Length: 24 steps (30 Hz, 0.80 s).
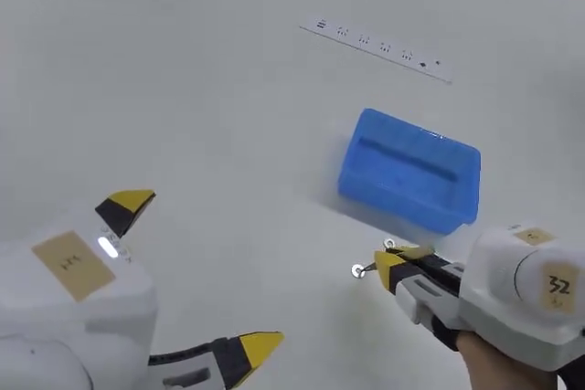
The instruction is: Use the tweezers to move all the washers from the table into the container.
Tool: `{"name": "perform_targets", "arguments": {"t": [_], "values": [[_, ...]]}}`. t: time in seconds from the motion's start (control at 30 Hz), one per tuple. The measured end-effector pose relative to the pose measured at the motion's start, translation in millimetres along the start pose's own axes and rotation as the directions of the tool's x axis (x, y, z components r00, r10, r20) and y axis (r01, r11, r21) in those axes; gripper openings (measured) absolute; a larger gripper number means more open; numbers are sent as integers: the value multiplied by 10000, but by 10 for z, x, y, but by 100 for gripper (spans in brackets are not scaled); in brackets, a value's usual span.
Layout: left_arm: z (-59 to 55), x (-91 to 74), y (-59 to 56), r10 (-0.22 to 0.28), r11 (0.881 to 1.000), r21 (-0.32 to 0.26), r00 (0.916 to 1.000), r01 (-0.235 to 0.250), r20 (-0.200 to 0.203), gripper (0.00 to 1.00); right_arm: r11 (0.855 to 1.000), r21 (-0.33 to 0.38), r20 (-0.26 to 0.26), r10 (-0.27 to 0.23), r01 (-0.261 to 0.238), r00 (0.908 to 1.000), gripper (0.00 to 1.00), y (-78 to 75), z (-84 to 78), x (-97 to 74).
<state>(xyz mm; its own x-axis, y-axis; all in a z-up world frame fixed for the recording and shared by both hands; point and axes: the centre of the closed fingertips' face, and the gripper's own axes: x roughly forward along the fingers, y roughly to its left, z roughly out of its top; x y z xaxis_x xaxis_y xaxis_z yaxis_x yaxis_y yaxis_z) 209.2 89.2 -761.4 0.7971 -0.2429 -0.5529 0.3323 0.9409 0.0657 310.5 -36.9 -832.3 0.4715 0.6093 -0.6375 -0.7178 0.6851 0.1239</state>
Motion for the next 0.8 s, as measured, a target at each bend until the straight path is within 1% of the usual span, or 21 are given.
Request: {"name": "perform_targets", "arguments": {"t": [0.1, 0.17, 0.23, 0.27, 0.33, 0.4, 0.5, 0.63, 0.8], "values": [[34, -9, -8, -2, 10000, 34, 10000, 1, 94, 94, 9998, -91, -42, -178, 178, 9998, 4, -7, -3, 10], [58, -23, -8, 42, 10000, 73, 9998, -43, 174, 94, 9998, -18, -80, -187, 187, 9998, 4, -6, -14, 15], [80, -50, -3, 101, 9999, 77, 9996, -103, 262, 94, 9993, 236, -89, -277, 279, 9996, 4, -20, -20, 10], [91, -70, 4, 139, 9999, 67, 9994, -141, 315, 94, 9979, 582, -98, -274, 279, 9996, 4, -20, -14, 6], [98, -94, 19, 219, 9997, 71, 9991, -222, 361, 94, 9961, 853, -98, -239, 246, 9997, 4, -28, -14, 12], [98, -116, 37, 297, 9995, 73, 9988, -300, 383, 94, 9951, 946, -94, -268, 276, 9996, 4, -25, -18, 11], [90, -143, 59, 413, 9991, 31, 9983, -415, 400, 94, 9958, 871, -112, -288, 297, 9995, 4, -9, -25, 17], [73, -149, 58, 461, 9989, -3, 9982, -461, 376, 94, 9964, 785, -68, -307, 312, 9995, 4, 6, -11, 23], [70, -134, 46, 451, 9990, -32, 9984, -450, 329, 94, 9948, 954, 23, -358, 354, 9994, 4, -10, 24, 51]]}}
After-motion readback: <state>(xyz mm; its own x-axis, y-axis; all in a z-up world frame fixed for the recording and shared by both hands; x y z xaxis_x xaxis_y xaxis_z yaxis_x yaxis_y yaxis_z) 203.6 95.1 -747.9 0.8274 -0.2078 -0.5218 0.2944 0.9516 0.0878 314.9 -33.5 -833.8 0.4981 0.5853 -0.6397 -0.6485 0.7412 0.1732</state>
